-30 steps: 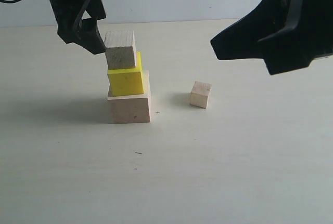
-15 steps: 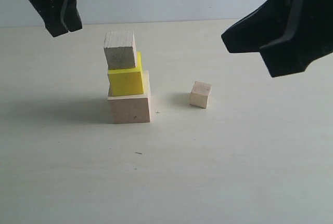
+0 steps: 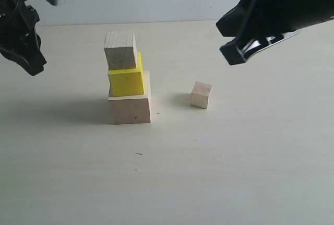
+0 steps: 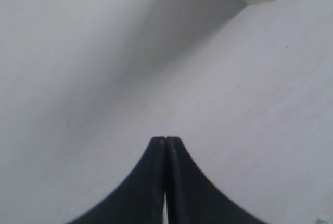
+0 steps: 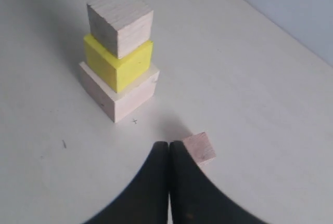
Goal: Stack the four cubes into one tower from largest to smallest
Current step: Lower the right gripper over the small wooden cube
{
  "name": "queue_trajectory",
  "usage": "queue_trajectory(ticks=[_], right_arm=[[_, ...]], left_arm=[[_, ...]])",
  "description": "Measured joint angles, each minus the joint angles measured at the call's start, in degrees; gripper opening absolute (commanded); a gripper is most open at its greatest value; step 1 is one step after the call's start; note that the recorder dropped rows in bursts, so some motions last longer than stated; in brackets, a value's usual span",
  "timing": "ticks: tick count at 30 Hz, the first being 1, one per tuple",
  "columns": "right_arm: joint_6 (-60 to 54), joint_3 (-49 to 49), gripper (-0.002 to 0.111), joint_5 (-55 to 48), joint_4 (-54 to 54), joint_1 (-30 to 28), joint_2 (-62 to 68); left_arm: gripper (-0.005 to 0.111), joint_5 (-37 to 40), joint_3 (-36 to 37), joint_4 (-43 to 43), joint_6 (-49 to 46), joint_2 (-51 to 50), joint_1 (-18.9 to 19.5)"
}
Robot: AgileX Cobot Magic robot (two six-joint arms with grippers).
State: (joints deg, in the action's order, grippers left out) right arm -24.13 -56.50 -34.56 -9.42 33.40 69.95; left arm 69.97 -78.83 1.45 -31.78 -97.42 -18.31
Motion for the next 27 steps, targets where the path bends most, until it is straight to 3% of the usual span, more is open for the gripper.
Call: queue_trajectory(ticks=[5,14,24,27], right_arm=[[0.0,0.0,0.005,3.6,6.4,0.0,9.1],[0.0,0.0,0.045,7.2,13.2,0.0,20.2],[0.0,0.0,0.046,9.8,20.3,0.0,21.5],[0.2,0.0,0.054,11.3,20.6,0.0,23.8]], left_arm=[[0.000,0.0,3.0,3.1,0.6,0.2,0.1],[0.000,0.0,3.5,3.7,3.1,0.2,0.1],[0.000,0.0,3.5,4.8,4.6,1.0,0.1],[0.000,0.0,3.5,6.5,4.6,1.1,0.1]])
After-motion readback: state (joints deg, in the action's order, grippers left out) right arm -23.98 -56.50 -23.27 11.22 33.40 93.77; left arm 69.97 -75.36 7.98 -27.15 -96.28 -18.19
